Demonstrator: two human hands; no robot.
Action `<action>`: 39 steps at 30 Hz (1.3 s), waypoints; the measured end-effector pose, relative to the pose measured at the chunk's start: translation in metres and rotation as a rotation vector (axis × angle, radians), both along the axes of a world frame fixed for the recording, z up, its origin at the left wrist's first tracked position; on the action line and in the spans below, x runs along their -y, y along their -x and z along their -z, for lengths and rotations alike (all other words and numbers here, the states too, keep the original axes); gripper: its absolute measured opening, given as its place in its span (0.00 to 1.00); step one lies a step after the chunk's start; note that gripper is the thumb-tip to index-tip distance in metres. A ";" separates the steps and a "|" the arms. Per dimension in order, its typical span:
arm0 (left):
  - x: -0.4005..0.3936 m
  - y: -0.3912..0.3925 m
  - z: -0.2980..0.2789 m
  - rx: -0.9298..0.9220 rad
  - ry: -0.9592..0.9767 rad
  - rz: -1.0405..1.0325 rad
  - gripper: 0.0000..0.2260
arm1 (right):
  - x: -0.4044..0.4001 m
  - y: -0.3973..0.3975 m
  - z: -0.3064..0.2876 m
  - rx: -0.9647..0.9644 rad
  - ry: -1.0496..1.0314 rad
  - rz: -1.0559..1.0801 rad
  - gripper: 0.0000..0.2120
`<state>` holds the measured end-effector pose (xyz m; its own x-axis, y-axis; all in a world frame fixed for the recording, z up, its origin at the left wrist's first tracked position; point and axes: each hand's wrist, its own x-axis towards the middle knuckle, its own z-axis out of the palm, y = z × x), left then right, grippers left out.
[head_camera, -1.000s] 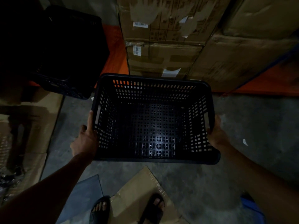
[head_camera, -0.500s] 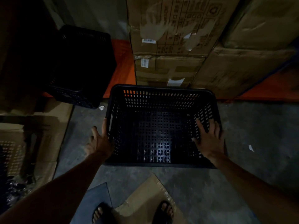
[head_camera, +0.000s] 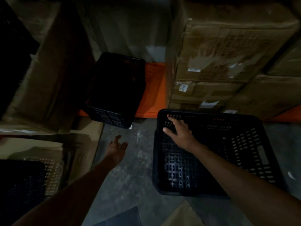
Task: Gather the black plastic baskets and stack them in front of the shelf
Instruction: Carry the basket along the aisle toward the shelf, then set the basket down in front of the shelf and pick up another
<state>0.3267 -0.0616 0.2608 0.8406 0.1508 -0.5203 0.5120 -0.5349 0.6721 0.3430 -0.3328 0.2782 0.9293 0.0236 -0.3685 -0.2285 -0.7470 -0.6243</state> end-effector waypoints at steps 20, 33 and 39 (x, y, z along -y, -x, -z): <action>-0.110 -0.228 0.121 -0.167 0.342 -0.489 0.27 | -0.149 -0.270 0.138 -0.144 -0.399 0.263 0.29; -0.119 -0.284 0.194 -0.134 0.678 -0.671 0.29 | -0.183 -0.333 0.202 -0.136 -0.498 0.376 0.32; -0.135 -0.215 0.167 -0.135 0.713 -0.754 0.19 | -0.185 -0.284 0.171 -0.256 -0.496 0.369 0.30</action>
